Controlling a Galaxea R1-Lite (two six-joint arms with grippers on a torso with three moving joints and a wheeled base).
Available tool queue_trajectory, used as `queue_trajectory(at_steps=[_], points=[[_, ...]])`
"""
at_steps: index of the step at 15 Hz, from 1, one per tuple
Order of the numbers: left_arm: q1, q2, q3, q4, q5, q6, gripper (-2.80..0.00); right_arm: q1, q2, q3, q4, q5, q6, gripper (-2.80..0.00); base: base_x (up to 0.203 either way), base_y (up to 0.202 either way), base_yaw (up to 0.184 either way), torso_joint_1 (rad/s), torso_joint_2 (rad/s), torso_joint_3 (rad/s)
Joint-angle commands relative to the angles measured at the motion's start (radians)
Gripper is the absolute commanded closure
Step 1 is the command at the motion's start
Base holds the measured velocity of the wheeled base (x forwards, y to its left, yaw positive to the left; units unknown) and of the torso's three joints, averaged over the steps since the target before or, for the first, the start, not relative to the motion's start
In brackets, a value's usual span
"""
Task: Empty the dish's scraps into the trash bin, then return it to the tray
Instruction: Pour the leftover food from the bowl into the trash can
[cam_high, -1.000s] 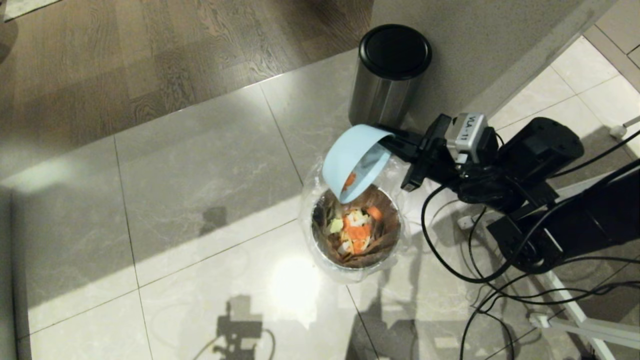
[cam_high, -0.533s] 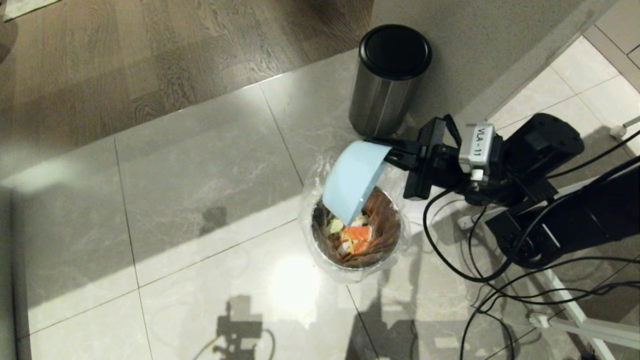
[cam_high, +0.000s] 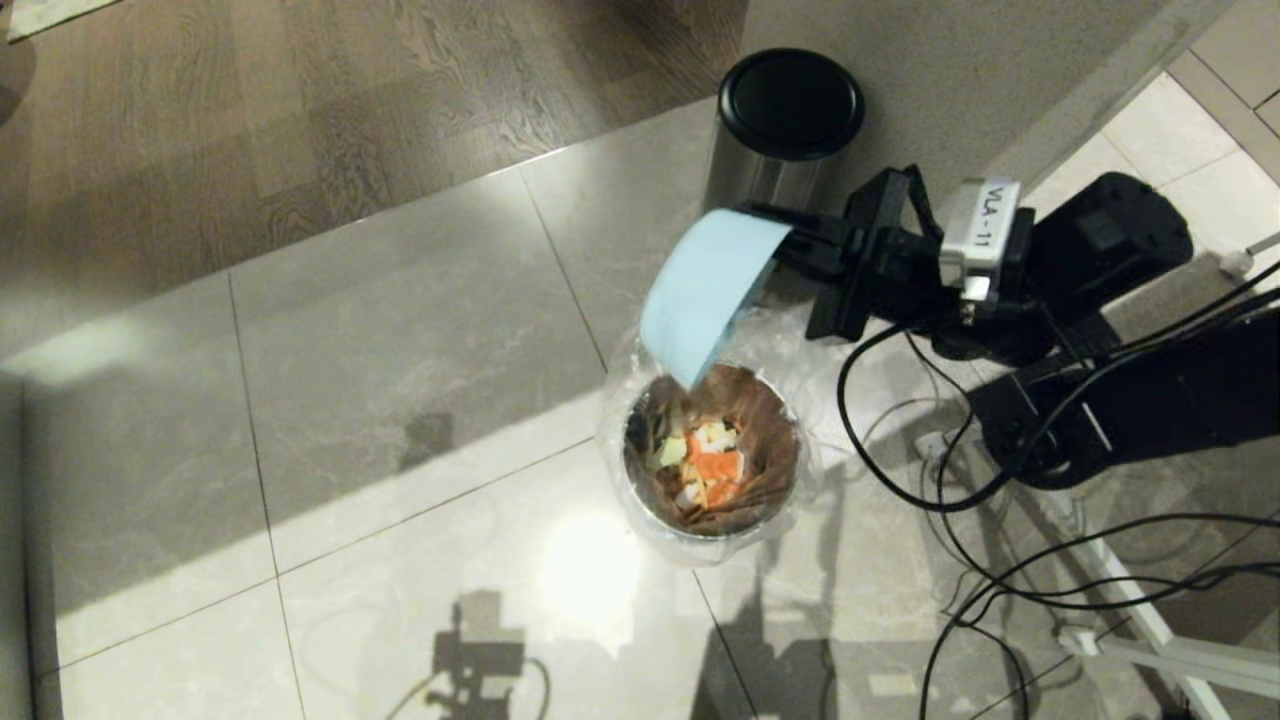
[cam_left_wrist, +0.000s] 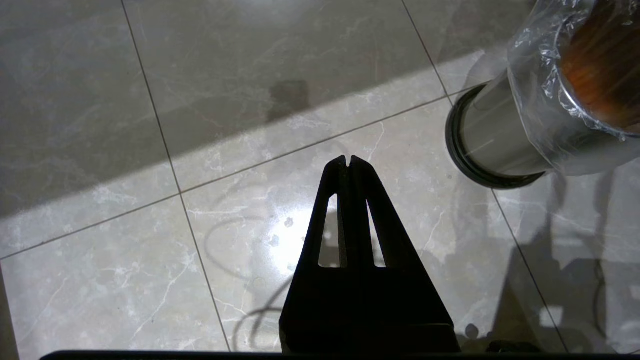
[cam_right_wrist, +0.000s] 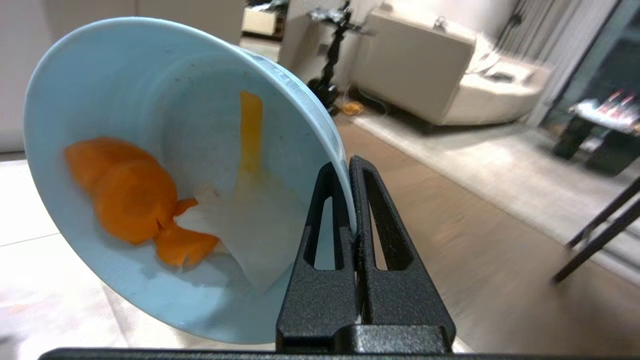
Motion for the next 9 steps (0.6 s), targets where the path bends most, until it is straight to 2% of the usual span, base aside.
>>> queue_trajectory(at_steps=[1,9], points=[[0.000,0.001,0.000,0.000,0.001,-0.001,0.00,0.000,0.004,-0.015,-0.047,0.005,-0.003,0.00,0.000,0.000,0.000,0.000,0.00,0.000],[0.000,0.001,0.000,0.000,0.001,-0.001,0.00,0.008,0.053,-0.170,-0.047,0.001,0.049,0.00,0.000,0.000,0.000,0.000,0.00,0.000]])
